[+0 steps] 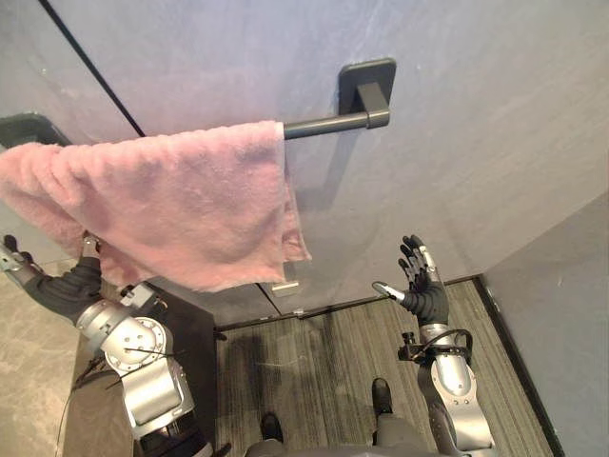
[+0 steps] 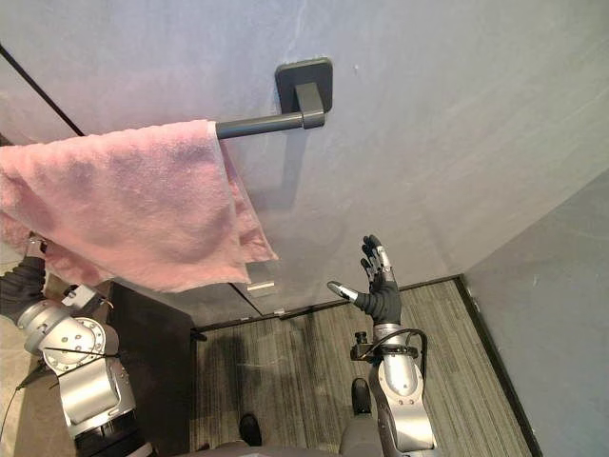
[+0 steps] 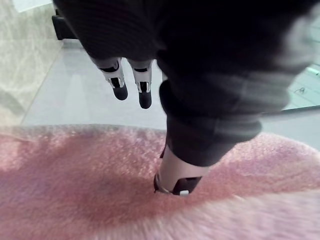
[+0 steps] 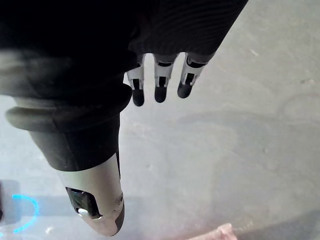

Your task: Organize washtable

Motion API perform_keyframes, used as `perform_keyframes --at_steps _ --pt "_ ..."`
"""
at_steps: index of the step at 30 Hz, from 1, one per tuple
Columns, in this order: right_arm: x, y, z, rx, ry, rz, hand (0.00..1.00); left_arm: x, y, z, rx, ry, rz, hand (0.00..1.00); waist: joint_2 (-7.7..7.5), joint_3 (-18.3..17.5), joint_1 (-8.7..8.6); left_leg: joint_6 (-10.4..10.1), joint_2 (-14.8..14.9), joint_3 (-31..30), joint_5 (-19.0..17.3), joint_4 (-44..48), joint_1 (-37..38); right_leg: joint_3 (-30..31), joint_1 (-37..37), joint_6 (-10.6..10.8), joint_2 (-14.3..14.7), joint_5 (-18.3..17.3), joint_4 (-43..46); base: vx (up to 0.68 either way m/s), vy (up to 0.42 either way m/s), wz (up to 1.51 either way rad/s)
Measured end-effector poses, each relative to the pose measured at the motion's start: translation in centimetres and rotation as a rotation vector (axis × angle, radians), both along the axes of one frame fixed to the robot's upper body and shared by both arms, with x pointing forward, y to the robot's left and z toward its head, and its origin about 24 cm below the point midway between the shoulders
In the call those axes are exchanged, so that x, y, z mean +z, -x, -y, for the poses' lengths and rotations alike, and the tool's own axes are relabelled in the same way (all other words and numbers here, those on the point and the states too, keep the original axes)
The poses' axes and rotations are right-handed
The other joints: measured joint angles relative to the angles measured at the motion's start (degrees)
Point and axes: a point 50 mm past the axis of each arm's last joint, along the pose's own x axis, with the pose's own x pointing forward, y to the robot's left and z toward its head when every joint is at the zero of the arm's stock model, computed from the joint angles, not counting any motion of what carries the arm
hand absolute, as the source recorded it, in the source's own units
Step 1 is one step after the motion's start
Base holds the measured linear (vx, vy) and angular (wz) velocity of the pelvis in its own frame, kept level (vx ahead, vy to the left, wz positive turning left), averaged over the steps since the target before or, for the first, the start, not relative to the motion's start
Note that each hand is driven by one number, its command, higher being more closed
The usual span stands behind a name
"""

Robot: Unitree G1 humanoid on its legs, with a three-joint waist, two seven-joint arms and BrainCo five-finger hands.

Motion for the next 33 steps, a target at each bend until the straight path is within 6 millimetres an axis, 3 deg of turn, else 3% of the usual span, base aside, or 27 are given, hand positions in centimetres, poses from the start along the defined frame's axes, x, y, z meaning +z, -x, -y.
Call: perform_keyframes --at_steps 3,4,6,13,14,20,22,27,30,33 --pt "0.1 -0.5 -0.1 0.007 0.002 0.003 0.00 -0.6 -0.9 0.6 -0.156 0.069 0.032 0.00 0.12 0.08 -0.06 0.00 -0.06 -0.07 0.00 -0.07 -0.18 -0.03 -0.18 0.00 -0.04 0.00 0.00 -0.01 -0.002 0.01" --pt "-0.1 -0.8 -0.2 0.011 0.005 -0.004 0.00 -1.0 -2.1 0.8 -0.249 0.077 0.019 0.00 0.26 0.16 -0.16 -0.04 -0.07 -0.10 0.03 -0.05 -0.53 -0.03 -0.51 -0.01 -0.04 0.02 0.01 0.00 0.000 0.00" --pt "-0.4 -1.1 0.0 0.010 0.014 -0.017 0.00 -1.1 -2.3 0.6 -0.281 0.106 0.049 0.00 0.38 0.28 -0.02 -0.24 -0.07 -0.20 0.23 0.00 -1.51 -0.03 -1.46 -0.08 -0.02 0.10 0.12 -0.03 -0.008 0.02" --pt "-1.5 -1.3 1.1 0.001 0.054 -0.067 0.00 -1.4 -3.0 -2.9 -0.429 0.216 0.115 0.00 0.93 1.03 1.77 -0.32 -0.08 -0.56 0.72 0.00 -2.60 -0.18 -2.58 -0.51 -0.01 0.56 0.35 -0.02 -0.004 0.02" --pt "-1.4 -1.4 1.0 0.014 0.045 -0.060 0.00 -1.2 -3.0 -3.4 -0.437 0.217 0.125 1.00 0.75 1.16 1.78 -0.32 -0.12 -0.48 0.73 0.12 -3.14 0.03 -3.18 -0.57 -0.02 0.90 0.33 -0.03 0.000 -0.05" --pt "-0.8 -1.6 0.2 0.099 -0.029 -0.024 0.00 0.2 -4.4 -3.3 -0.530 0.202 0.163 1.00 -0.18 2.23 2.04 -0.34 -0.13 -0.14 1.41 0.12 -3.18 0.72 -3.36 -0.77 0.13 2.18 -0.24 -0.05 -0.002 -0.06" --pt "0.4 -1.5 -1.3 0.183 -0.057 0.033 0.00 1.9 -5.7 -2.2 -0.622 0.142 0.191 1.00 -0.47 2.58 1.46 -0.35 -0.22 0.45 1.44 0.13 -3.14 1.48 -3.80 -0.85 0.18 2.68 -0.37 -0.05 0.003 -0.18" --pt "3.0 -2.3 -4.1 0.336 -0.051 0.159 0.00 1.7 -5.8 -1.4 -0.651 0.145 0.211 1.00 -0.08 2.82 1.46 -0.30 -0.16 0.68 1.71 0.15 -2.96 1.93 -3.87 -0.89 0.36 3.17 -0.51 -0.02 0.004 -0.06" --pt "6.1 -4.1 -6.5 0.431 -0.031 0.284 0.00 2.1 -6.3 -0.1 -0.709 0.135 0.218 1.00 0.07 2.90 1.61 -0.22 -0.23 0.65 2.38 -0.13 -2.81 1.86 -3.73 -0.93 0.31 3.46 -0.60 -0.01 0.001 0.01" --pt "7.1 -4.6 -7.2 0.437 -0.008 0.320 0.00 2.1 -6.7 0.9 -0.750 0.142 0.229 1.00 0.36 3.07 1.60 -0.18 -0.24 0.09 2.91 -0.97 -2.02 1.12 -2.84 -0.93 0.27 3.45 -0.67 0.00 0.002 0.10"
